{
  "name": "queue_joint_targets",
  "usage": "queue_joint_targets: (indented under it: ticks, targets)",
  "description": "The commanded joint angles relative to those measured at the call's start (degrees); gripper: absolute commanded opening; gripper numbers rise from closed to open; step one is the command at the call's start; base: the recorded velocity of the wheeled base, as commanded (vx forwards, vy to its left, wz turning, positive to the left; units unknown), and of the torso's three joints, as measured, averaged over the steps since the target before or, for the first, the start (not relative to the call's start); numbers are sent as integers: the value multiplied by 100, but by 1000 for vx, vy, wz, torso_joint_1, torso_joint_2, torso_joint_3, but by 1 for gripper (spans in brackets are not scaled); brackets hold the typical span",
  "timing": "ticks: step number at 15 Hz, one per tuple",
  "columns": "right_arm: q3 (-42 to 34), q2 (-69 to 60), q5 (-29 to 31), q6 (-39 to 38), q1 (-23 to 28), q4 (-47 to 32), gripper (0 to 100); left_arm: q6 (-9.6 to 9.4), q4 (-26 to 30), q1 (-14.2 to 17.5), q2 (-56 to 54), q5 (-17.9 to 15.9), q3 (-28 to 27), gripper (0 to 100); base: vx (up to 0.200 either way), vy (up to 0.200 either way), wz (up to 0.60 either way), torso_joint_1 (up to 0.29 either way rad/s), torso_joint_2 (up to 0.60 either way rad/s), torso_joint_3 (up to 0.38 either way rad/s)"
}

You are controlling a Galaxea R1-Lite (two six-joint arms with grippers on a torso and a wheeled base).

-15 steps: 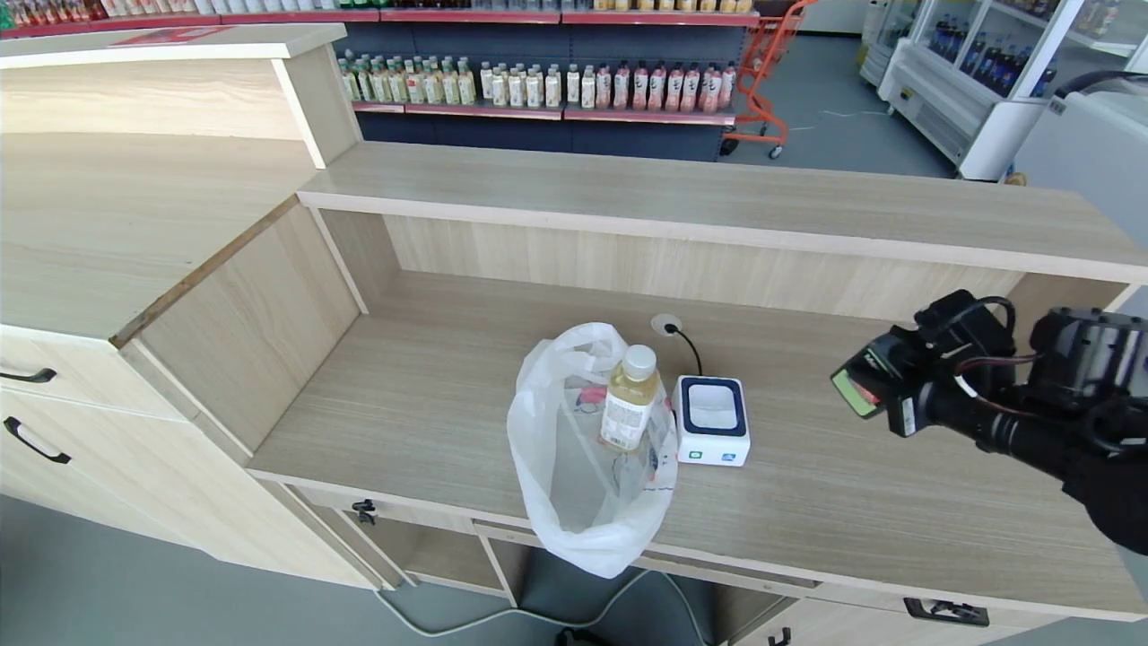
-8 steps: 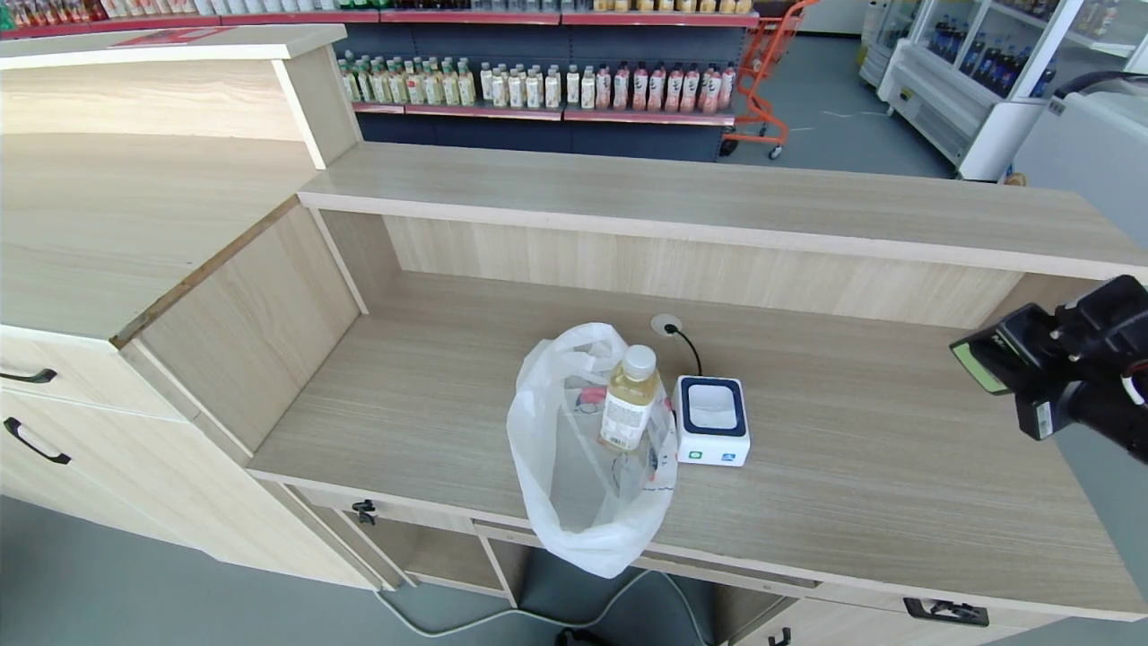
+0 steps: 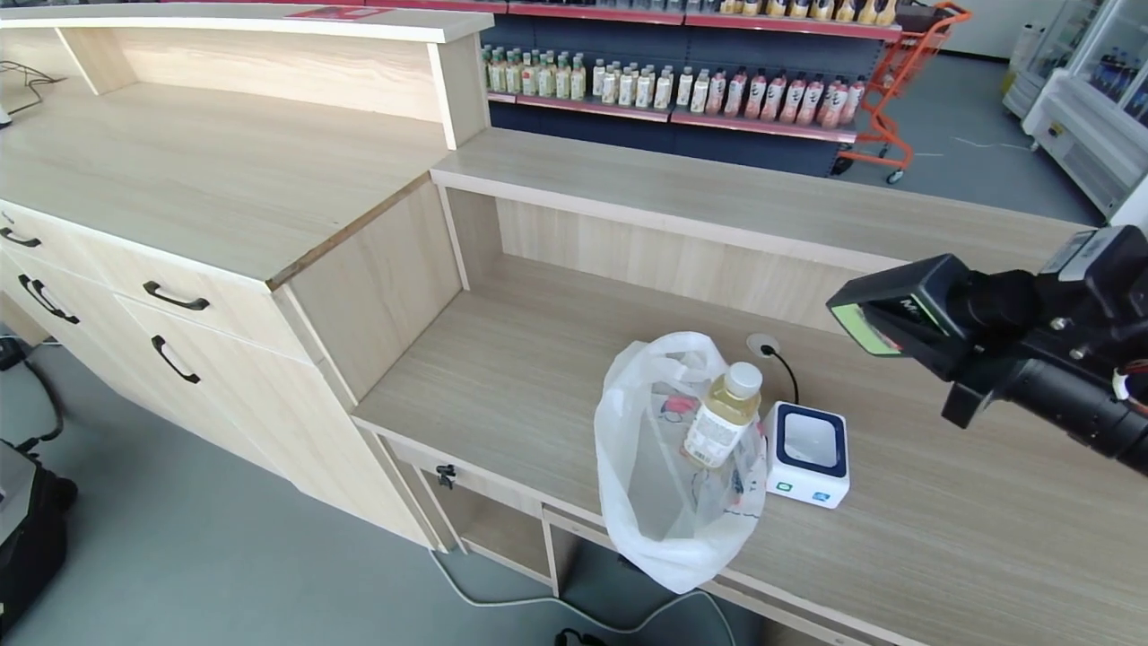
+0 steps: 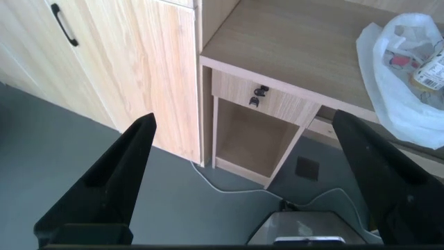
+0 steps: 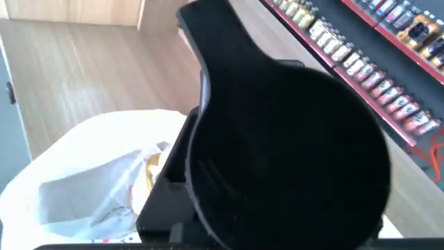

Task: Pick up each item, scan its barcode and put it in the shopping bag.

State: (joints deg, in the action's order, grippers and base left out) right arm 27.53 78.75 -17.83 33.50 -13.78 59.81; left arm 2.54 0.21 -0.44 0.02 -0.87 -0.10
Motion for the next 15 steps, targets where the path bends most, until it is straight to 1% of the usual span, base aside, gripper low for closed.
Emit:
queue_joint_targets:
  ticks: [1, 3, 4, 5, 11, 14, 15]
  targets:
    - [-142, -185, -212, -256, -626, -285, 0, 1, -3, 9, -2, -1, 1, 100, 0, 0, 0, 0, 0, 0]
    - [-142, -88, -537, -370, -732, -848, 0, 1, -3, 9, -2, -1, 1, 100, 0, 0, 0, 0, 0, 0]
    - [-142, 9, -546, -379, -732, -1006, 0, 1, -3, 9, -2, -1, 1, 100, 0, 0, 0, 0, 0, 0]
    - [-213, 369, -546, -397, -688, -1164, 0, 1, -3, 9, -2, -10, 1, 100, 0, 0, 0, 0, 0, 0]
    - [-283, 1846, -554, -406, -538, -1138, 0, 1, -3, 9, -2, -1, 1, 100, 0, 0, 0, 0, 0, 0]
    - [-265, 2452, -554, -414, -477, -848, 0, 1, 6, 9, -2, -1, 1, 100, 0, 0, 0, 0, 0, 0]
    - [-274, 2724, -554, -441, -442, -637, 0, 1, -3, 9, -2, -1, 1, 100, 0, 0, 0, 0, 0, 0]
